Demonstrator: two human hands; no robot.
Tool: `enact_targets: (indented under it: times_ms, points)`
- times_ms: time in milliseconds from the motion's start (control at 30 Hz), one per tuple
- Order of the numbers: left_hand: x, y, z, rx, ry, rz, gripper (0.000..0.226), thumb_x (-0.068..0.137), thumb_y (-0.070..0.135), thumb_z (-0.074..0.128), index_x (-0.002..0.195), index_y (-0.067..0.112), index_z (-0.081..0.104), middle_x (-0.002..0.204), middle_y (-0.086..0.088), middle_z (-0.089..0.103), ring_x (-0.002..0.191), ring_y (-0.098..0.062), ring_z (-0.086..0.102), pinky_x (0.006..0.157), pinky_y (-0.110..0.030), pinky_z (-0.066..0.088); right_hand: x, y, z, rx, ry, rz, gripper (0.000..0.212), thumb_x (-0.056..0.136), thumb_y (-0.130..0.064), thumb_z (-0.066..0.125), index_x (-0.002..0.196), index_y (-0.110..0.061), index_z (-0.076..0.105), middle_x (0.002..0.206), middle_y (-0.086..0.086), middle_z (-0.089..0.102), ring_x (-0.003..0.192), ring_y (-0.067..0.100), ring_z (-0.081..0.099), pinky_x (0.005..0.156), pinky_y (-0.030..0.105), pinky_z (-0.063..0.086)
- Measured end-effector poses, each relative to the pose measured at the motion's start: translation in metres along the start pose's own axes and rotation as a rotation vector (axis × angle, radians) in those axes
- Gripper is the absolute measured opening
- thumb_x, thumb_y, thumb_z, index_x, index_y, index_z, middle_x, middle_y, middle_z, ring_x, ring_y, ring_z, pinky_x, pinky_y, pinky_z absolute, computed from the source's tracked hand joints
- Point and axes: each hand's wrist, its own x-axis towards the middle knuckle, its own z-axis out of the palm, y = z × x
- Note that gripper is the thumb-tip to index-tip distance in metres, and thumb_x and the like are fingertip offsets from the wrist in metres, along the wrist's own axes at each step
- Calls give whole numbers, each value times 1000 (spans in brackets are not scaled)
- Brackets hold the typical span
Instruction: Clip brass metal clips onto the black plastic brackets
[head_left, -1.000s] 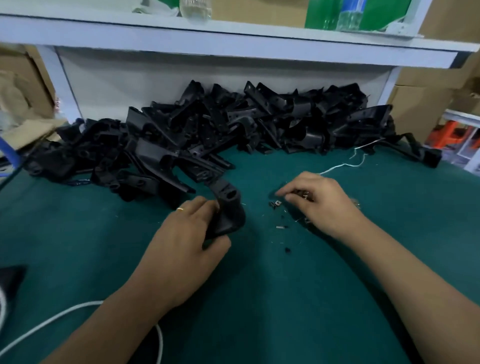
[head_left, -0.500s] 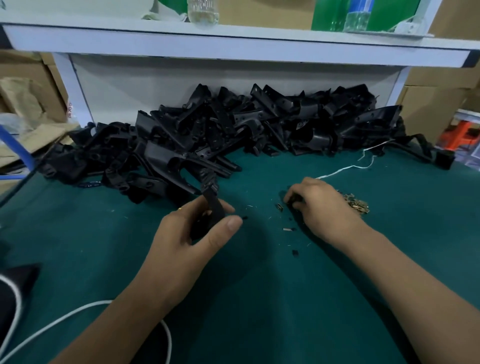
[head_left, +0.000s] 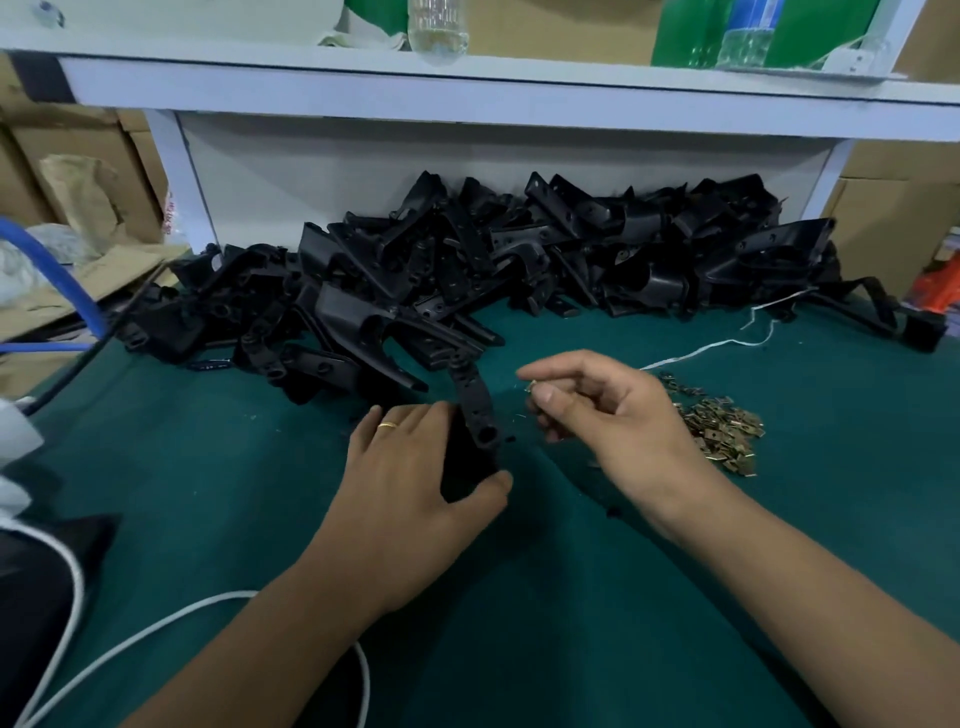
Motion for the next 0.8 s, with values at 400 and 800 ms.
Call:
enact_targets:
  times_ms: [400, 800]
  points:
    - [6, -10, 1, 175, -13, 122, 32, 82, 35, 58, 110, 26, 48, 109, 15, 57, 116, -8, 50, 128, -37, 0, -2, -2, 4, 224, -38, 83, 13, 82, -19, 80, 94, -14, 77, 87, 11, 75, 73, 18, 71, 68, 26, 58]
    - [0, -7, 1, -123, -123, 126, 40, 84, 74, 54, 103, 38, 53, 102, 24, 54, 110, 2, 50, 122, -44, 24, -6, 0, 8, 261, -106, 95, 16, 92, -6, 72, 105, 3, 72, 94, 19, 73, 84, 25, 69, 78, 29, 58]
